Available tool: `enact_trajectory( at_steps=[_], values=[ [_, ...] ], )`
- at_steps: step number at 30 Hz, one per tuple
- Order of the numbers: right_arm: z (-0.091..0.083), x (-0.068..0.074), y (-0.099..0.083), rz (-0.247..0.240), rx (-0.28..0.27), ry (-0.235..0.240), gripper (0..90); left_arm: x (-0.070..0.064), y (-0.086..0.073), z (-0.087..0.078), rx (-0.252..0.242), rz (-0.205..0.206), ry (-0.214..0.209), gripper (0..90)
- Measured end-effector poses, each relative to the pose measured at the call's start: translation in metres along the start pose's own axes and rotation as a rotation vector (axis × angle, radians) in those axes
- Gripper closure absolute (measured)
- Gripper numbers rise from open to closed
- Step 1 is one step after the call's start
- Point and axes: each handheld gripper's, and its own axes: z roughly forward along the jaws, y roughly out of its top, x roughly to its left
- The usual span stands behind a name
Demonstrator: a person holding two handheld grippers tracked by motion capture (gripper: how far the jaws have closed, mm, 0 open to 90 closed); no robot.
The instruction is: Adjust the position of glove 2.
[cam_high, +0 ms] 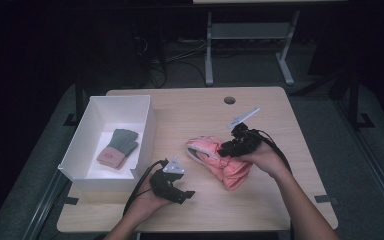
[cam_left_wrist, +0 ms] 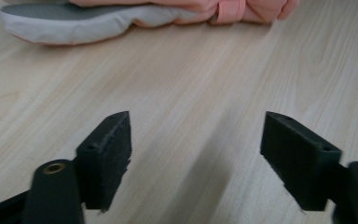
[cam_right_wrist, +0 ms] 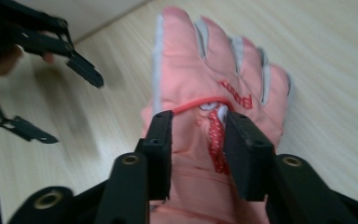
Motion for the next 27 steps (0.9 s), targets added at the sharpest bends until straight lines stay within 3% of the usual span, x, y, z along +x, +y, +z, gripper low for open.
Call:
enact_trajectory(
  at_steps=[4,7,10,13,17,22,25,27],
  values=[
    [-0.022,0.001,-0.003,-0.01,-0.07,-0.043,58.7,0.002,0.003,-0.007,-0.018,-0.024,-0.005,51.9],
    [-0.039,-0.004,-0.012,-0.008,-0.116,-0.096,73.8,0.005,0.007,-0.009,-0.015,-0.053,0.001,75.3],
    [-0.051,-0.012,-0.028,-0.005,-0.13,-0.158,85.3,0.007,0.013,-0.009,-0.01,-0.061,0.004,89.6],
    [-0.059,-0.02,-0.048,0.02,-0.14,-0.176,89.9,0.006,0.019,-0.009,0.003,-0.043,0.013,89.7],
    [-0.059,-0.029,-0.078,0.061,-0.121,-0.197,90.0,0.005,0.027,-0.004,0.0,-0.048,0.019,89.7],
    [-0.046,-0.037,-0.107,0.102,-0.09,-0.184,90.0,0.01,0.036,0.008,0.018,-0.05,0.023,89.6],
    [-0.035,-0.038,-0.116,0.101,-0.06,-0.176,90.0,0.012,0.043,0.02,0.036,-0.058,0.025,89.6],
    [-0.027,-0.039,-0.117,0.093,-0.071,-0.157,90.0,0.015,0.048,0.028,0.053,-0.052,0.032,89.6]
  ],
)
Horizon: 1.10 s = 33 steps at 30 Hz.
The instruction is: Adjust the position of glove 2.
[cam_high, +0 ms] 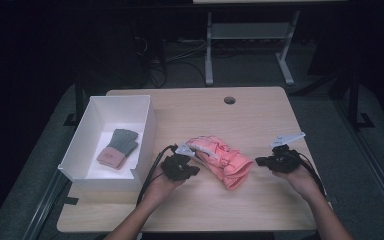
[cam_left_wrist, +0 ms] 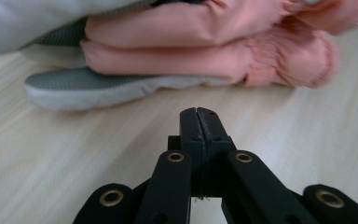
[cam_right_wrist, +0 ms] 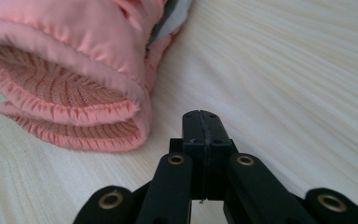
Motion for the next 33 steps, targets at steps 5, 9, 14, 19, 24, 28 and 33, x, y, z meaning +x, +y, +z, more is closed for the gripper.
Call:
enact_trajectory(
  at_steps=[5,9,14,19,24,28,33],
  values=[
    [0.018,0.003,0.0,-0.02,0.024,0.042,90.0,0.002,0.009,0.013,-0.005,-0.01,-0.002,89.6],
    [0.024,0.009,0.001,-0.05,0.029,0.072,90.0,0.003,0.011,0.018,-0.019,-0.015,-0.009,89.6],
    [0.025,0.016,0.001,-0.043,0.031,0.119,90.0,0.007,0.009,0.018,-0.031,0.0,-0.018,89.5],
    [0.029,0.029,0.002,-0.078,0.045,0.181,90.0,0.016,0.006,0.017,-0.045,-0.005,-0.052,89.2],
    [0.039,0.045,0.002,-0.105,0.086,0.215,90.0,0.024,0.005,0.018,-0.047,-0.031,-0.081,89.6],
    [0.042,0.057,0.005,-0.136,0.087,0.246,90.0,0.028,0.006,0.018,-0.048,-0.041,-0.101,89.7],
    [0.049,0.073,0.008,-0.168,0.087,0.297,90.0,0.031,0.005,0.019,-0.051,-0.041,-0.121,89.7]
  ],
)
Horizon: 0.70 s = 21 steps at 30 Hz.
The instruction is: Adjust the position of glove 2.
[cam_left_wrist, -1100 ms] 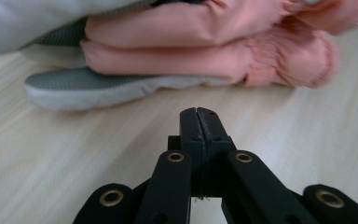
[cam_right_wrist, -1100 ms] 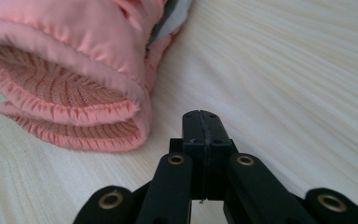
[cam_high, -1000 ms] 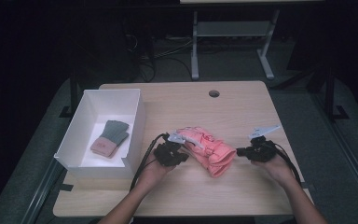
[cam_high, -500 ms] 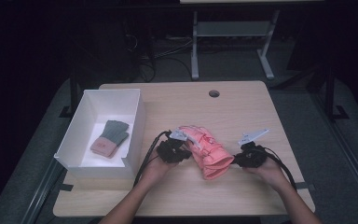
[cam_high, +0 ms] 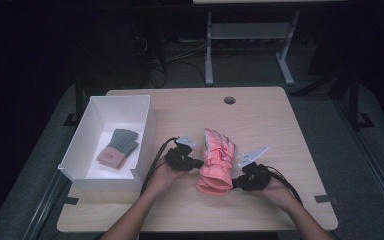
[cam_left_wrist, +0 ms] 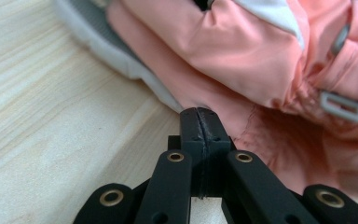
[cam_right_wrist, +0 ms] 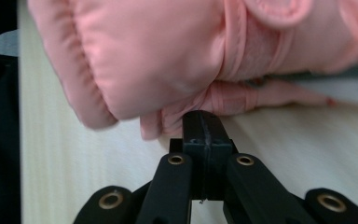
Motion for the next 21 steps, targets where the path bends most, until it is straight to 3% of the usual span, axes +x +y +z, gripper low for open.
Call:
enact_trajectory(
  at_steps=[5,10,12,19,21],
  values=[
    [0.008,0.013,0.005,-0.03,0.002,0.04,90.0,-0.003,0.0,0.003,-0.003,-0.002,-0.022,89.7],
    [0.014,0.024,0.006,-0.054,0.012,0.045,90.0,-0.004,0.002,0.004,-0.003,0.004,-0.034,89.7],
    [0.013,0.025,0.006,-0.073,0.026,0.029,90.0,-0.004,0.003,0.003,0.004,0.005,-0.023,89.7],
    [-0.01,0.02,-0.001,-0.023,-0.015,-0.034,90.0,-0.004,0.004,-0.012,0.022,-0.002,0.025,87.6],
    [-0.019,0.019,-0.003,-0.016,-0.036,-0.049,90.0,-0.005,0.004,-0.017,0.016,-0.023,0.04,85.3]
  ],
)
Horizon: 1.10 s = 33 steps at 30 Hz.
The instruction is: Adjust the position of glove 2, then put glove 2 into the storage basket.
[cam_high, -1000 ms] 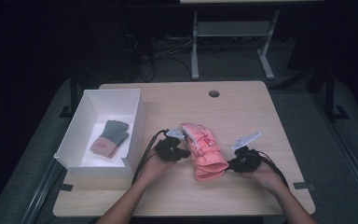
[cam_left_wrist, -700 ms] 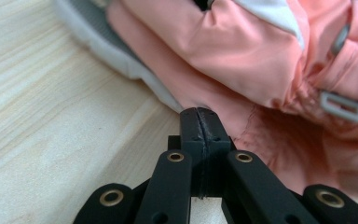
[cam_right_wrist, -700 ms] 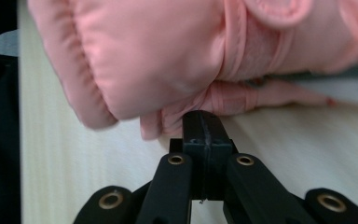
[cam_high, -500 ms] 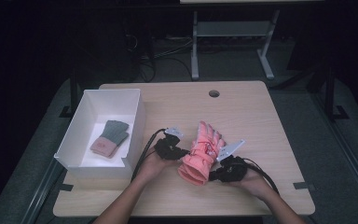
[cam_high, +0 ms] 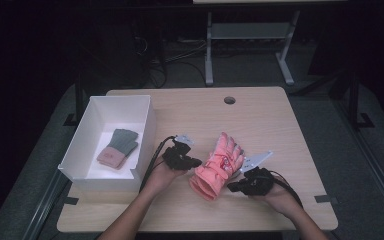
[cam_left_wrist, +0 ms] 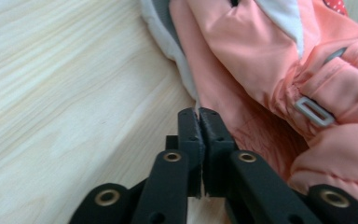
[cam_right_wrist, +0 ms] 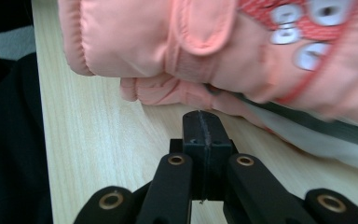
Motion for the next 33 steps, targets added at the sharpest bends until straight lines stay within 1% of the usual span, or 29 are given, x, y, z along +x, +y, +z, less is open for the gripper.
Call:
enact_trajectory(
  at_steps=[2,4,5,6,7,9,10,11,12,14,16,17,18,21,23,24,25,26,27,29,30,32,33],
  values=[
    [-0.008,-0.001,-0.002,0.013,-0.015,-0.018,90.0,0.0,0.001,-0.005,0.004,-0.002,0.018,81.7],
    [-0.015,-0.002,-0.004,0.015,-0.036,-0.033,90.0,-0.001,0.004,-0.011,0.004,0.006,0.029,77.2],
    [-0.019,-0.003,-0.004,0.016,-0.044,-0.045,90.0,-0.002,0.005,-0.014,-0.001,-0.008,0.034,73.8],
    [-0.022,-0.004,-0.004,0.024,-0.053,-0.052,90.0,-0.002,0.007,-0.017,0.004,0.003,0.038,69.6],
    [-0.025,-0.005,-0.004,0.026,-0.067,-0.057,90.0,-0.004,0.008,-0.019,-0.012,-0.01,0.043,66.6],
    [-0.03,-0.007,-0.004,0.035,-0.092,-0.075,90.0,-0.004,0.012,-0.025,-0.01,-0.005,0.058,58.9],
    [-0.033,-0.007,-0.003,0.037,-0.108,-0.079,90.0,-0.004,0.014,-0.028,-0.019,-0.013,0.058,56.0],
    [-0.035,-0.007,-0.003,0.042,-0.126,-0.087,90.0,-0.004,0.016,-0.03,-0.03,-0.013,0.058,53.3],
    [-0.038,-0.008,-0.002,0.04,-0.14,-0.098,90.0,-0.005,0.019,-0.032,-0.052,-0.027,0.053,49.6],
    [-0.041,-0.009,0.0,0.045,-0.176,-0.112,90.0,-0.005,0.023,-0.037,-0.06,-0.014,0.035,44.3],
    [-0.043,-0.011,0.003,0.053,-0.202,-0.126,90.0,-0.007,0.028,-0.04,-0.076,-0.002,0.016,37.9],
    [-0.043,-0.012,0.005,0.061,-0.214,-0.132,90.0,-0.008,0.03,-0.041,-0.075,0.003,0.005,36.2],
    [-0.042,-0.014,0.006,0.059,-0.221,-0.139,90.0,-0.009,0.032,-0.042,-0.07,0.019,-0.004,34.5],
    [-0.036,-0.018,0.011,0.064,-0.236,-0.146,90.0,-0.012,0.036,-0.042,-0.085,0.028,-0.012,28.8],
    [-0.031,-0.02,0.015,0.065,-0.245,-0.144,90.0,-0.012,0.039,-0.041,-0.085,0.03,-0.017,26.2],
    [-0.028,-0.021,0.017,0.062,-0.244,-0.145,90.0,-0.012,0.04,-0.041,-0.08,0.038,-0.021,25.3],
    [-0.025,-0.022,0.018,0.056,-0.237,-0.158,90.0,-0.012,0.042,-0.039,-0.078,0.035,-0.027,24.3],
    [-0.022,-0.023,0.019,0.057,-0.232,-0.161,90.0,-0.012,0.043,-0.038,-0.076,0.039,-0.032,22.8],
    [-0.019,-0.024,0.02,0.062,-0.229,-0.153,90.0,-0.012,0.045,-0.036,-0.068,0.043,-0.036,21.9],
    [-0.01,-0.026,0.02,0.065,-0.195,-0.166,90.0,-0.012,0.047,-0.032,-0.061,0.052,-0.04,20.7],
    [-0.006,-0.027,0.02,0.073,-0.174,-0.159,90.0,-0.012,0.049,-0.03,-0.059,0.056,-0.048,20.2],
    [0.002,-0.027,0.02,0.068,-0.135,-0.162,90.0,-0.012,0.051,-0.026,-0.045,0.061,-0.053,18.9],
    [0.005,-0.027,0.02,0.068,-0.104,-0.166,90.0,-0.012,0.051,-0.025,-0.039,0.065,-0.054,18.4]
  ],
)
